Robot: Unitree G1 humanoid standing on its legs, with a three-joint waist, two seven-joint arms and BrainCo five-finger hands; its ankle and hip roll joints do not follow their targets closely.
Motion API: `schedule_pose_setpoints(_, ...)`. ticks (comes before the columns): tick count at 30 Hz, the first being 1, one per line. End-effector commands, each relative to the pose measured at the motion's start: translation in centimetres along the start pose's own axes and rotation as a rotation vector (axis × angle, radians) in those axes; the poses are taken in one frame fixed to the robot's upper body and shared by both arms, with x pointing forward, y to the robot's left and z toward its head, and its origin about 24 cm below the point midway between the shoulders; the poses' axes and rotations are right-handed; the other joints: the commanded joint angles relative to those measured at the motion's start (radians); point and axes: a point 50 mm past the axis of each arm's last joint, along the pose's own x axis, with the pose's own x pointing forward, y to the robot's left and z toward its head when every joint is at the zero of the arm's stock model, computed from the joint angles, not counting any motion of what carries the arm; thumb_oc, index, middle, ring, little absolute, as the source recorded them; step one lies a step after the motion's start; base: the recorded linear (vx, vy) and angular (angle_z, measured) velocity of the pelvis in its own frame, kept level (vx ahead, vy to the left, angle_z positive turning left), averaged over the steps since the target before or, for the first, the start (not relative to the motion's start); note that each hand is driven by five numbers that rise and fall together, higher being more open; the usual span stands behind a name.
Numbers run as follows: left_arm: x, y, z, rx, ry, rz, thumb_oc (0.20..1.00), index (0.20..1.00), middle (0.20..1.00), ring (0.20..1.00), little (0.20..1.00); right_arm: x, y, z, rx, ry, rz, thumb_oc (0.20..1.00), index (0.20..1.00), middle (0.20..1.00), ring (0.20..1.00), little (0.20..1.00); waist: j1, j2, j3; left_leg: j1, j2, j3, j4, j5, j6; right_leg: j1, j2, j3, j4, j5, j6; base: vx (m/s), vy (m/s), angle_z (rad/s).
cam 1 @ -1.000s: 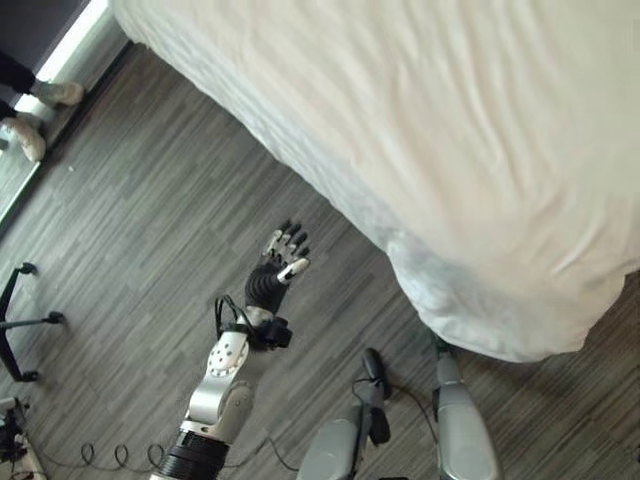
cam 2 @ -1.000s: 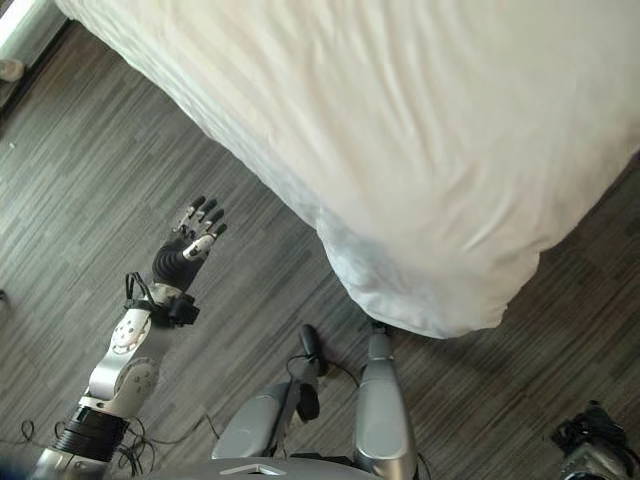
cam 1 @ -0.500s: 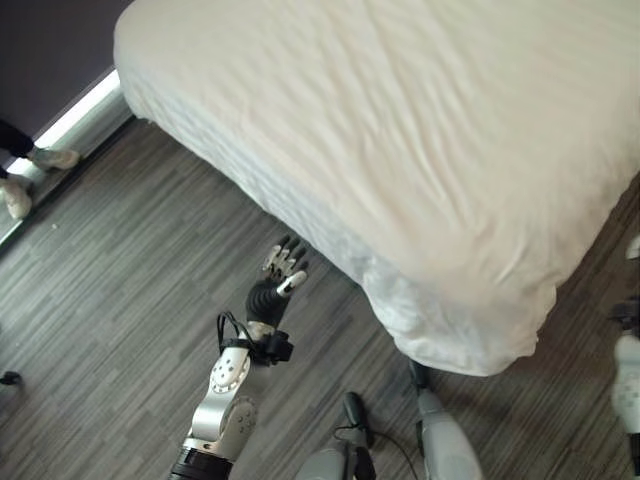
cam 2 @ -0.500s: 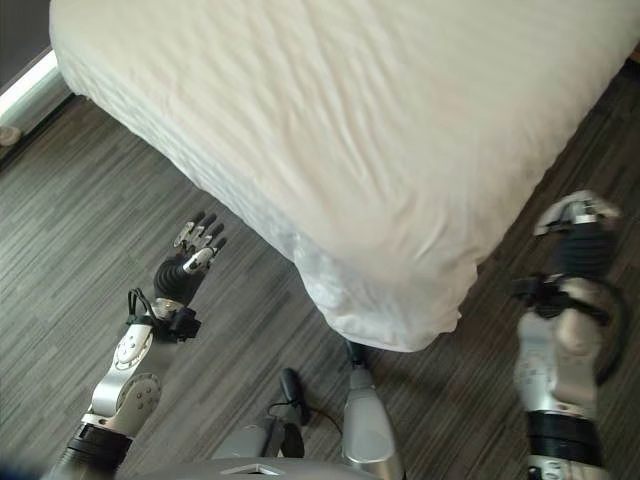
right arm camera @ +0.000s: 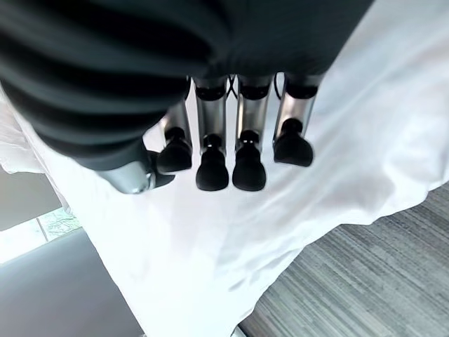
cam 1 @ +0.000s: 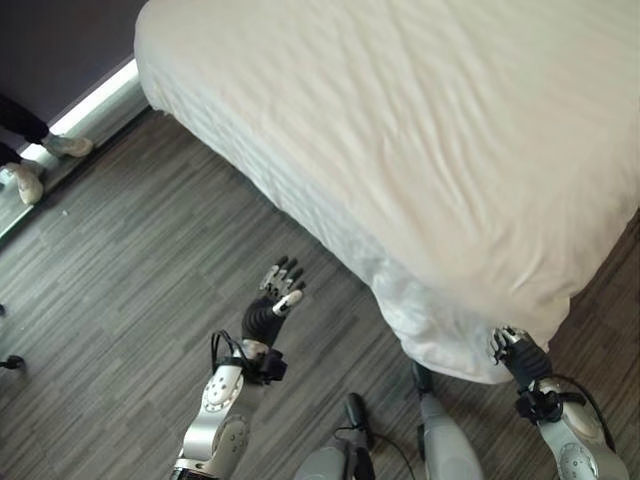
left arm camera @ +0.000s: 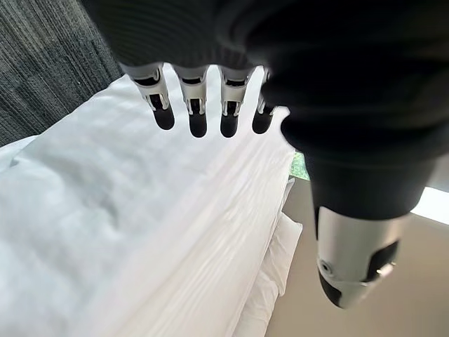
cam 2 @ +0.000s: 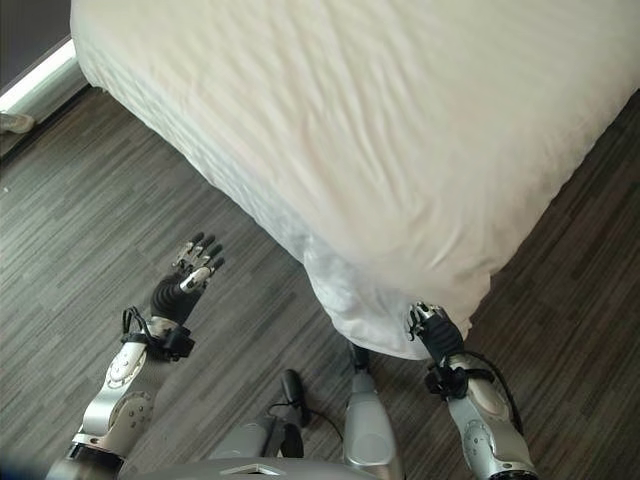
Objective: Making the bed.
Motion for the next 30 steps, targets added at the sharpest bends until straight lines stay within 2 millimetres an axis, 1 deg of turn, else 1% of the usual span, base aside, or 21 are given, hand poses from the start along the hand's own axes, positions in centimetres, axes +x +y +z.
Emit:
schedule_pose_setpoints(1,1.4,0.3,1.7,0.039,-0.087,-0.014,1.000,1.000,1.000,1.000,1.000,1.1,0.1,2.7,-0.002,-0.134,0.016,0.200,0.200,0.200,0.200,0.200,0.020,0.000,0.017,-0.015,-0.033,-0.029,0.012,-0.054,0.041,0.049,0.051,-0.082,0.017,-0.107,-0.033,0.01,-0.032,0.00)
schedule_pose_setpoints(5,1.5,0.1,1.8,0.043,-0.094,-0.026,1.000,1.000,1.000,1.000,1.000,1.6,0.2,3.5,-0.055,-0.147,0.023,0.200,0.200,0.200,0.200,0.200,0.022,0.001,0.023,-0.022,-0.032,-0.031,0.012,-0.052,0.040,0.041,0.051,-0.083,0.017,-0.105,-0.033,0.00,-0.008,0.00)
schedule_pose_setpoints(6,1.6,0.0,2.0,0.041,-0.103,-0.030,1.000,1.000,1.000,1.000,1.000,1.8,0.4,4.5,-0.048,-0.194,0.030,0.200,0.200,0.200,0.200,0.200,0.022,0.001,0.027,-0.027,-0.032,-0.031,0.012,-0.050,0.039,0.037,0.052,-0.083,0.017,-0.104,-0.033,0.00,0.000,0.00)
schedule_pose_setpoints(7,1.6,0.0,2.0,0.041,-0.103,-0.030,1.000,1.000,1.000,1.000,1.000,1.8,0.4,4.5,-0.048,-0.194,0.030,0.200,0.200,0.200,0.200,0.200,0.022,0.001,0.027,-0.027,-0.032,-0.031,0.012,-0.050,0.039,0.037,0.052,-0.083,0.017,-0.104,-0.033,0.00,0.000,0.00)
schedule_pose_setpoints(10,1.7,-0.1,2.0,0.040,-0.106,-0.028,1.000,1.000,1.000,1.000,1.000,2.0,0.7,5.9,0.033,-0.284,0.023,0.200,0.200,0.200,0.200,0.200,0.022,0.003,0.028,-0.030,-0.031,-0.031,0.012,-0.051,0.039,0.034,0.053,-0.084,0.017,-0.106,-0.033,0.03,-0.017,-0.01)
schedule_pose_setpoints(11,1.7,-0.1,1.9,0.031,-0.104,-0.020,1.000,1.000,1.000,1.000,1.000,2.2,0.6,6.2,0.090,-0.327,0.003,0.200,0.200,0.200,0.200,0.200,0.022,0.004,0.028,-0.030,-0.030,-0.029,0.012,-0.052,0.040,0.032,0.054,-0.083,0.017,-0.106,-0.033,0.04,-0.020,-0.03)
schedule_pose_setpoints(12,1.7,-0.1,1.9,0.031,-0.104,-0.021,1.000,1.000,1.000,1.000,1.000,2.2,0.6,6.3,0.090,-0.327,0.003,0.200,0.200,0.200,0.200,0.200,0.022,0.003,0.028,-0.030,-0.030,-0.029,0.012,-0.052,0.040,0.032,0.054,-0.082,0.017,-0.106,-0.033,0.04,-0.031,-0.02)
schedule_pose_setpoints(13,1.7,0.0,1.9,0.026,-0.105,-0.014,1.000,1.000,1.000,1.000,1.000,2.4,0.8,6.5,0.142,-0.359,-0.011,0.200,0.200,0.200,0.200,0.200,0.023,0.004,0.028,-0.032,-0.029,-0.027,0.012,-0.053,0.040,0.029,0.055,-0.082,0.017,-0.107,-0.033,0.00,0.000,0.00)
schedule_pose_setpoints(16,1.8,-0.1,1.9,0.023,-0.106,-0.013,1.000,1.000,1.000,1.000,1.000,2.4,0.6,6.2,0.152,-0.357,-0.031,0.200,0.200,0.200,0.200,0.200,0.023,0.003,0.028,-0.033,-0.028,-0.027,0.012,-0.054,0.039,0.028,0.057,-0.081,0.017,-0.108,-0.033,0.00,0.000,0.00)
schedule_pose_setpoints(22,1.8,-0.2,1.8,0.011,-0.102,-0.017,1.000,1.000,1.000,1.000,1.000,2.8,-1.3,4.4,0.212,-0.307,-0.161,0.200,0.200,0.200,0.200,0.200,0.024,0.009,0.032,-0.042,-0.028,-0.028,0.012,-0.053,0.038,0.018,0.057,-0.082,0.017,-0.109,-0.034,0.02,-0.018,0.00)
schedule_pose_setpoints(25,2.0,-0.2,1.8,0.014,-0.100,-0.019,1.000,1.000,1.000,1.000,1.000,3.1,-2.6,3.3,0.176,-0.238,-0.235,0.200,0.200,0.200,0.200,0.200,0.029,0.015,0.038,-0.050,-0.031,-0.030,0.012,-0.051,0.037,0.011,0.056,-0.084,0.017,-0.107,-0.033,0.00,0.000,0.00)
schedule_pose_setpoints(26,2.0,-0.2,1.8,0.014,-0.101,-0.019,1.000,1.000,1.000,1.000,1.000,3.2,-2.7,3.4,0.176,-0.238,-0.235,0.200,0.200,0.200,0.200,0.200,0.029,0.015,0.038,-0.050,-0.030,-0.030,0.012,-0.051,0.037,0.011,0.056,-0.084,0.017,-0.107,-0.033,0.00,0.000,0.00)
schedule_pose_setpoints(27,2.2,-0.4,1.9,0.015,-0.101,-0.031,1.000,1.000,1.000,1.000,1.000,3.9,-3.9,3.2,0.185,-0.217,-0.320,0.200,0.200,0.200,0.200,0.200,0.037,0.027,0.045,-0.059,-0.033,-0.032,0.012,-0.049,0.036,0.002,0.054,-0.087,0.017,-0.104,-0.032,0.00,0.000,0.00)
schedule_pose_setpoints(30,2.2,-0.6,2.2,-0.002,-0.112,-0.042,1.000,1.000,1.000,1.000,1.000,4.6,-5.9,3.1,0.223,-0.194,-0.439,0.200,0.200,0.200,0.200,0.200,0.052,0.049,0.056,-0.072,-0.034,-0.033,0.012,-0.045,0.035,-0.009,0.051,-0.087,0.017,-0.102,-0.030,0.01,-0.005,0.00)
